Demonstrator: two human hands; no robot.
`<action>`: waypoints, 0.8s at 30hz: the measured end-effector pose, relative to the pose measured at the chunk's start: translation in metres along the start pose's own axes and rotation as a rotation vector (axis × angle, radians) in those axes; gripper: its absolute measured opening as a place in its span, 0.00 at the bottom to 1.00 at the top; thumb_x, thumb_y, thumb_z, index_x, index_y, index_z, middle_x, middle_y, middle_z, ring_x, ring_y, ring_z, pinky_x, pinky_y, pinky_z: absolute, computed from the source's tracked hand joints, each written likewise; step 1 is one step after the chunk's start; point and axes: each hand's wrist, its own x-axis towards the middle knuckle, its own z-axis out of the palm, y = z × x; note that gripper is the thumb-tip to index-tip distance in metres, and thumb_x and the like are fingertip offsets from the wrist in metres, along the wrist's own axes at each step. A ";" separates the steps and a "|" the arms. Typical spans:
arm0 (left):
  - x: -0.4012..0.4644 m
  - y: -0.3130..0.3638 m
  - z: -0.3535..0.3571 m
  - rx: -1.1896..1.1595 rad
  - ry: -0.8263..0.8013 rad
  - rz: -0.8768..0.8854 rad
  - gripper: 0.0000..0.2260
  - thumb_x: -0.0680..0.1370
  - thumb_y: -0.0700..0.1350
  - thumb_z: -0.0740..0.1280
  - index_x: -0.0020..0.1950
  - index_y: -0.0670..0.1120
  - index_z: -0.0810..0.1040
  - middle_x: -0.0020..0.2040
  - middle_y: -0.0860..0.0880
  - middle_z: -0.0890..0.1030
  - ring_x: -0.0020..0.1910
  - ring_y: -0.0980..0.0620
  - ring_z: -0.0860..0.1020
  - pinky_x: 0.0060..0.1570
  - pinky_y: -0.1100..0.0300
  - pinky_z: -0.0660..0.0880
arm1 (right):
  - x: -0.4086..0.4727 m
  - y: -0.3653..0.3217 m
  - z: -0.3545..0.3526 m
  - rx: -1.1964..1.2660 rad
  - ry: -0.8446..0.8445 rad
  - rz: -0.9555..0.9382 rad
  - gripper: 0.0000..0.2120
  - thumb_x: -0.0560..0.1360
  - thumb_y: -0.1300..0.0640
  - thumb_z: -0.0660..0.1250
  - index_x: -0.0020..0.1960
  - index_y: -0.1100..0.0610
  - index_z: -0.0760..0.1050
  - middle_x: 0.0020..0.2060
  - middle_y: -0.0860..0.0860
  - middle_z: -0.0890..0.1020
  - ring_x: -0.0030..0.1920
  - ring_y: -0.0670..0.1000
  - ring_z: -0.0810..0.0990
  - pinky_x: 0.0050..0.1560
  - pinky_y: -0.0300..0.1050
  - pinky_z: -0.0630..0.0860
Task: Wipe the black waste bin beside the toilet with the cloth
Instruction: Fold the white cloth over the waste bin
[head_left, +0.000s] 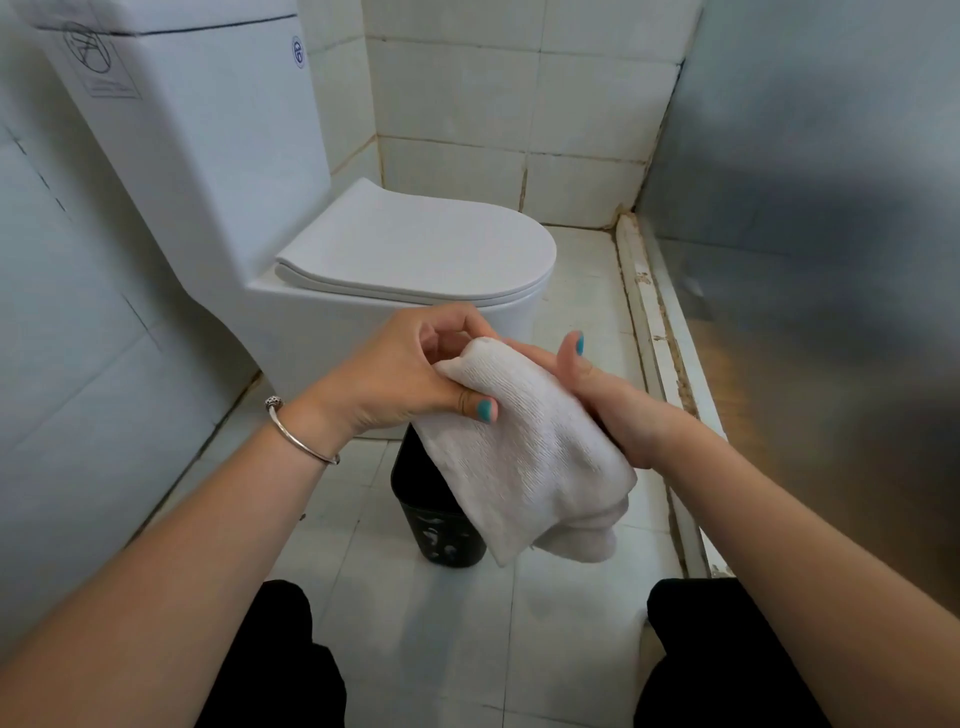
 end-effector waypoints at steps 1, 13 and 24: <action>0.000 -0.001 0.000 0.009 0.004 0.006 0.17 0.59 0.35 0.75 0.44 0.42 0.74 0.41 0.52 0.84 0.41 0.59 0.79 0.41 0.66 0.74 | 0.001 0.001 0.003 -0.018 0.008 -0.032 0.40 0.69 0.27 0.59 0.76 0.45 0.61 0.71 0.43 0.70 0.70 0.45 0.70 0.66 0.44 0.71; 0.001 -0.005 -0.008 -0.004 0.215 -0.008 0.26 0.55 0.63 0.79 0.46 0.51 0.83 0.43 0.54 0.84 0.44 0.57 0.80 0.45 0.63 0.77 | 0.001 0.003 0.026 -0.305 0.112 -0.260 0.59 0.65 0.59 0.79 0.79 0.50 0.39 0.78 0.43 0.51 0.77 0.43 0.53 0.75 0.50 0.58; 0.007 -0.020 -0.006 0.075 0.285 -0.206 0.34 0.62 0.59 0.74 0.49 0.28 0.76 0.40 0.43 0.75 0.40 0.49 0.72 0.42 0.53 0.67 | 0.000 -0.002 0.027 0.347 0.216 -0.008 0.39 0.57 0.31 0.74 0.62 0.50 0.76 0.54 0.46 0.81 0.52 0.37 0.81 0.51 0.32 0.75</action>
